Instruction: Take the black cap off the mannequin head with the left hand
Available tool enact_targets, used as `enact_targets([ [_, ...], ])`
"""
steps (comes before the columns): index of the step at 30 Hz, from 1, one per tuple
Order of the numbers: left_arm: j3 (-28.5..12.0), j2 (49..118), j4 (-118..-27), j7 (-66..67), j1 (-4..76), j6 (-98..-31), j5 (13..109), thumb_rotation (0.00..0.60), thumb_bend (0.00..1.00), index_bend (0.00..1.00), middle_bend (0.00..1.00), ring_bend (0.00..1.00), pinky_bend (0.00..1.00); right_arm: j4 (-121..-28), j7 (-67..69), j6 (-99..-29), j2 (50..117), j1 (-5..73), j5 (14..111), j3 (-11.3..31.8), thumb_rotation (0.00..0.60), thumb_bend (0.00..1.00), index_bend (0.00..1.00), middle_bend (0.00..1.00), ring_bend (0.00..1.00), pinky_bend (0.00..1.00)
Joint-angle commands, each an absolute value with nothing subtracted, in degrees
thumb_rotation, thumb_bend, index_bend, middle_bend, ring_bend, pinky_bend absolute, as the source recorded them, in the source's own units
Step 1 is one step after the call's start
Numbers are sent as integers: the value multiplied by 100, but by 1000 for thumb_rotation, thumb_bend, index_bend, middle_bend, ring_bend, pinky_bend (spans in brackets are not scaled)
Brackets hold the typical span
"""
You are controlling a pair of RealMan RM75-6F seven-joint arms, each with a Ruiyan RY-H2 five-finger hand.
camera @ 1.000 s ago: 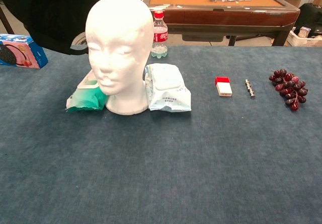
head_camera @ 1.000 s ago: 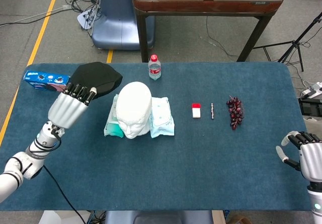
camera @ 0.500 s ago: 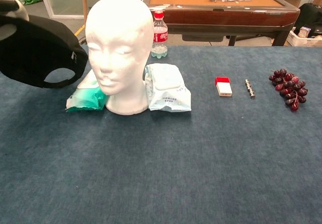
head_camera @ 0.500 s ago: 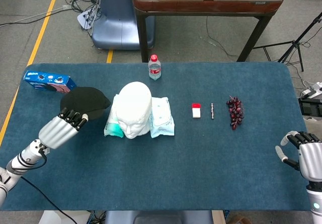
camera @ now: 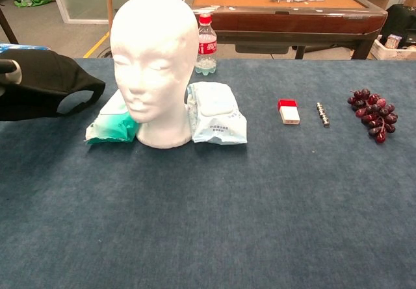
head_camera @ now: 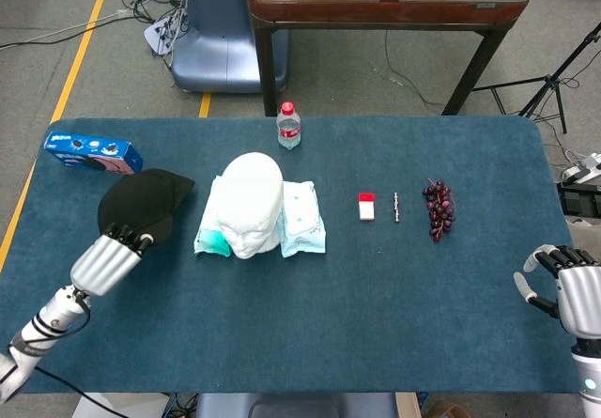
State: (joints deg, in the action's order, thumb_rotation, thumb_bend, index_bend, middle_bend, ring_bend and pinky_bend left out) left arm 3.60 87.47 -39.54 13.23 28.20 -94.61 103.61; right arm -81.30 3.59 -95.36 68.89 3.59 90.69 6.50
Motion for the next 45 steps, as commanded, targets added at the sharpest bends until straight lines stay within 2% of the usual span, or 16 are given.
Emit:
enact_targets([
  [1, 561, 8139, -5265, 2262, 2445, -9031, 10204, 600, 558, 605, 677, 550, 679, -8134, 353, -9532, 6888, 360, 9069, 649, 600, 289, 595, 524, 455, 477],
  [3, 625, 8027, -5546, 2415, 2362, -9025, 10236, 600, 535, 572, 662, 550, 679, -8133, 349, -9531, 6890, 360, 9067, 649, 600, 289, 595, 524, 455, 477],
  [5, 701, 7924, -5811, 2494, 2278, -9036, 10292, 600, 467, 509, 650, 549, 679, -8134, 341, -9523, 6892, 362, 9065, 648, 600, 289, 595, 524, 455, 477],
  [10, 803, 7798, -6198, 2582, 2103, -9098, 10393, 600, 147, 230, 614, 536, 678, -8135, 321, -9514, 6899, 366, 9067, 644, 600, 289, 595, 524, 455, 477],
  [13, 836, 7689, -6557, 2808, 1982, -8966, 10326, 600, 69, 101, 588, 521, 674, -8137, 302, -9493, 6904, 374, 9060, 644, 600, 289, 595, 524, 455, 477],
  [17, 798, 7514, -7316, 3261, 1747, -8706, 9943, 600, 23, 7, 559, 504, 655, -8138, 287, -9471, 6909, 383, 9044, 649, 600, 289, 595, 524, 455, 477],
  [20, 805, 7349, -7846, 3540, 1643, -8569, 9808, 600, 5, 0, 554, 503, 655, -8137, 277, -9460, 6911, 386, 9040, 647, 600, 289, 595, 524, 455, 477],
  [29, 781, 7211, -8431, 4028, 1359, -8591, 9775, 600, 0, 10, 552, 504, 655, -8135, 246, -9445, 6925, 393, 9036, 644, 600, 289, 595, 524, 455, 477],
  [32, 665, 7222, -8705, 4308, 1220, -8595, 9530, 600, 0, 91, 551, 505, 655, -8139, 233, -9431, 6925, 397, 9028, 643, 600, 289, 595, 524, 455, 477],
  [36, 453, 7210, -9087, 4028, 1099, -8631, 9146, 600, 0, 229, 548, 505, 654, -8149, 215, -9425, 6922, 394, 9017, 643, 600, 289, 595, 524, 455, 477],
  [40, 119, 7287, -9239, 3836, 1006, -8739, 8711, 600, 0, 245, 523, 504, 654, -8160, 192, -9395, 6918, 399, 8975, 657, 600, 289, 595, 524, 455, 477],
  [45, -76, 7281, -9215, 3318, 988, -8781, 8583, 600, 0, 286, 512, 501, 655, -8163, 168, -9377, 6920, 403, 8939, 673, 600, 289, 595, 524, 455, 477],
])
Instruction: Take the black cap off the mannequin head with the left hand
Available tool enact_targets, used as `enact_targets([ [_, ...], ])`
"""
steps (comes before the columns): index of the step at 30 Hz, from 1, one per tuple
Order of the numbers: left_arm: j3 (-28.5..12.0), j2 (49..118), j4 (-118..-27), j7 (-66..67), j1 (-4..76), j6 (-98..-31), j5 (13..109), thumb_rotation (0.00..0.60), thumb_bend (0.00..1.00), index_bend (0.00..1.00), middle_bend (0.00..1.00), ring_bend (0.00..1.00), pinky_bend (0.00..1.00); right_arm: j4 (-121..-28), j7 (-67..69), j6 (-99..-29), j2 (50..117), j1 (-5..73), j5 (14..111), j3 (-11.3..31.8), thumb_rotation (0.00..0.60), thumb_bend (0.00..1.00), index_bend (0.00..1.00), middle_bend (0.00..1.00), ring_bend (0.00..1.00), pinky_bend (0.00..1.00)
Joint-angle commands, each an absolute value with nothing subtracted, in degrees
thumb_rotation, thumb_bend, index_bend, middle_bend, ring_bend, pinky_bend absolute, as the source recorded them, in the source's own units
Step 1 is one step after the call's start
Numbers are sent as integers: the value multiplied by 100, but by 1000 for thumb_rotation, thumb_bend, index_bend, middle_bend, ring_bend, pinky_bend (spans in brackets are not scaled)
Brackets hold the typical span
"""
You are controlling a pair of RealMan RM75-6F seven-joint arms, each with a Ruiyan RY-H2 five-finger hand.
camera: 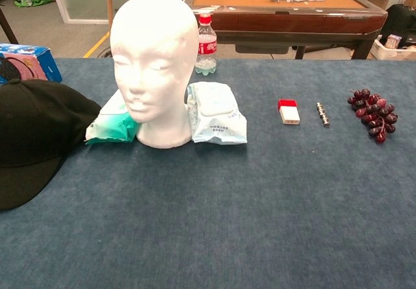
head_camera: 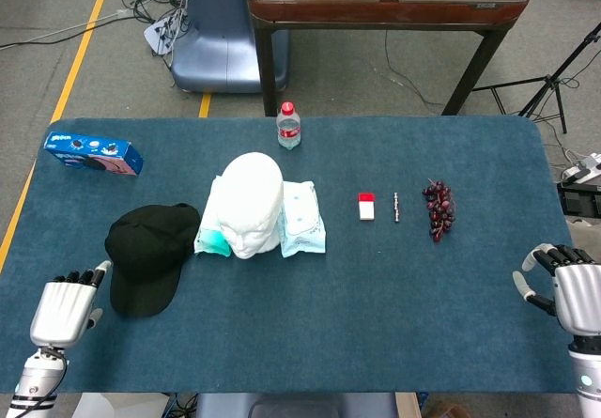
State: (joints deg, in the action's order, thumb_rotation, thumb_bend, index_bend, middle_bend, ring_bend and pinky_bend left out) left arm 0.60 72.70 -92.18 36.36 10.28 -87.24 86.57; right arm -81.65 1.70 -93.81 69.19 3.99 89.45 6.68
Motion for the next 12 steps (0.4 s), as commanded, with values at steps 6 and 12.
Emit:
enact_targets([
  [6, -257, 7251, -8914, 2590, 962, -8795, 8457, 600, 0, 310, 512, 501, 655, -8128, 172, -9393, 6943, 401, 8913, 696, 600, 289, 595, 524, 455, 477],
  [12, -408, 7124, -8894, 2279, 1012, -8685, 8328, 600, 1, 317, 508, 501, 654, -8074, 211, -9287, 6962, 423, 8709, 785, 600, 289, 595, 524, 455, 477],
])
